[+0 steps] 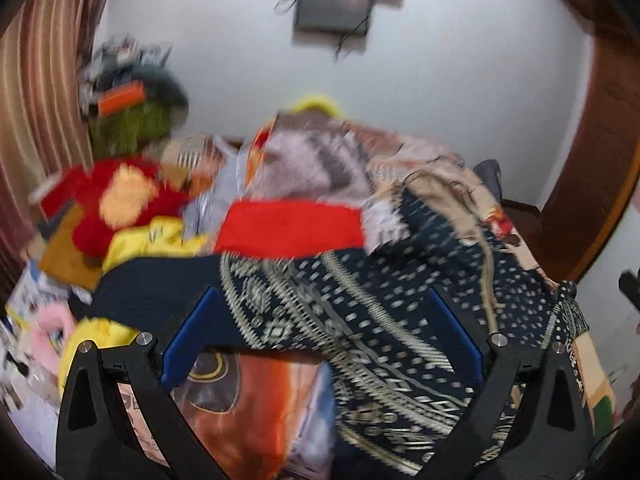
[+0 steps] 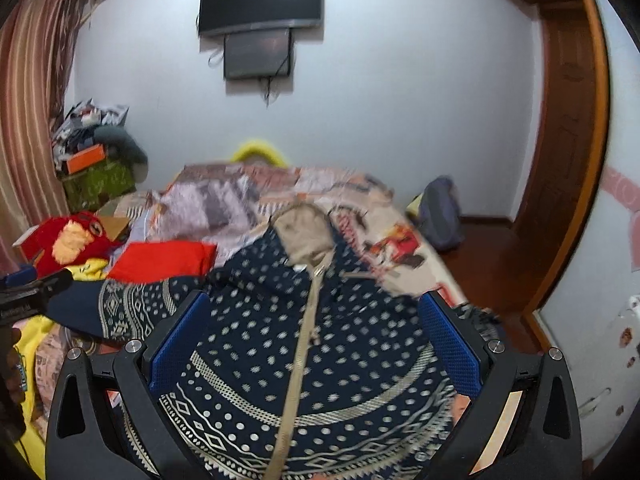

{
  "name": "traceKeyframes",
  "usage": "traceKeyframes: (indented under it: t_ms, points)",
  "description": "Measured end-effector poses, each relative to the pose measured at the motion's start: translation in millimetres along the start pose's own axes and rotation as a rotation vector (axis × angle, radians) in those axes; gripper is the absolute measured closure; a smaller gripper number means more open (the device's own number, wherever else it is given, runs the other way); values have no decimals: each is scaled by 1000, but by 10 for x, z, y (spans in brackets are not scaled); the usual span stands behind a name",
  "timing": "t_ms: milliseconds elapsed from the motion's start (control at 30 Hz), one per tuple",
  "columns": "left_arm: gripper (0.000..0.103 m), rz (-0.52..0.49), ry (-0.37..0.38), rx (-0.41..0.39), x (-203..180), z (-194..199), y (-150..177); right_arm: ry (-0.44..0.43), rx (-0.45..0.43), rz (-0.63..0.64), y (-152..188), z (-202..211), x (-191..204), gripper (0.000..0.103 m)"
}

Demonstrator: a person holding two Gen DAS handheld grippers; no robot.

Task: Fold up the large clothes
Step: 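Grasp the navy hoodie sleeve cuff with the left tool and lift it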

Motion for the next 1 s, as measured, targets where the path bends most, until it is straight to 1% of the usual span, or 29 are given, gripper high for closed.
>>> traceKeyframes:
  t_ms: [100,167,267,333,433,500,600,667,733,767,867,933,967,1000]
  points:
    - [0,69,-28,54,426,-241,130,-25,97,14,141,-340,60,0]
    - [0,123,-29,89,713,-386,224,-27,149,23,246,-499,72,0]
    - [0,213,6,182,1122,-606,422,-34,224,25,407,-683,67,0]
    - [0,287,32,225,1364,-718,560,-38,265,16,492,-784,60,0]
    - [3,394,56,276,1642,-823,739,-35,290,8,551,-882,39,0]
    - [5,477,77,293,1827,-884,849,-32,303,4,585,-924,22,0]
    - [10,566,115,308,1979,-966,965,-27,319,5,618,-989,13,0]
    - [13,604,126,316,2052,-1051,1028,-24,329,9,640,-1027,21,0]
    - [23,628,126,327,2120,-1143,1078,-15,335,18,662,-1060,33,0]
    - [25,637,123,325,2149,-1192,1083,-11,336,24,670,-1069,38,0]
    - [36,623,83,326,2220,-1297,1069,-3,338,47,694,-1095,63,0]
    - [50,609,36,331,2256,-1333,1045,-1,341,62,713,-1099,87,0]
    - [54,593,13,329,2277,-1337,1027,0,342,68,717,-1101,96,0]
    - [65,572,-18,329,2296,-1326,1010,3,342,78,718,-1103,105,0]
Point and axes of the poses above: each gripper's, at about its wrist camera, not at the fingertips, and z roughly against the way its jaws point, x to its left, y to its underside, the point moved 10 cm from there along -z, roughly the way its jaws point, and after that the axes turned 8 degrees about -z, right-handed, at the moved point
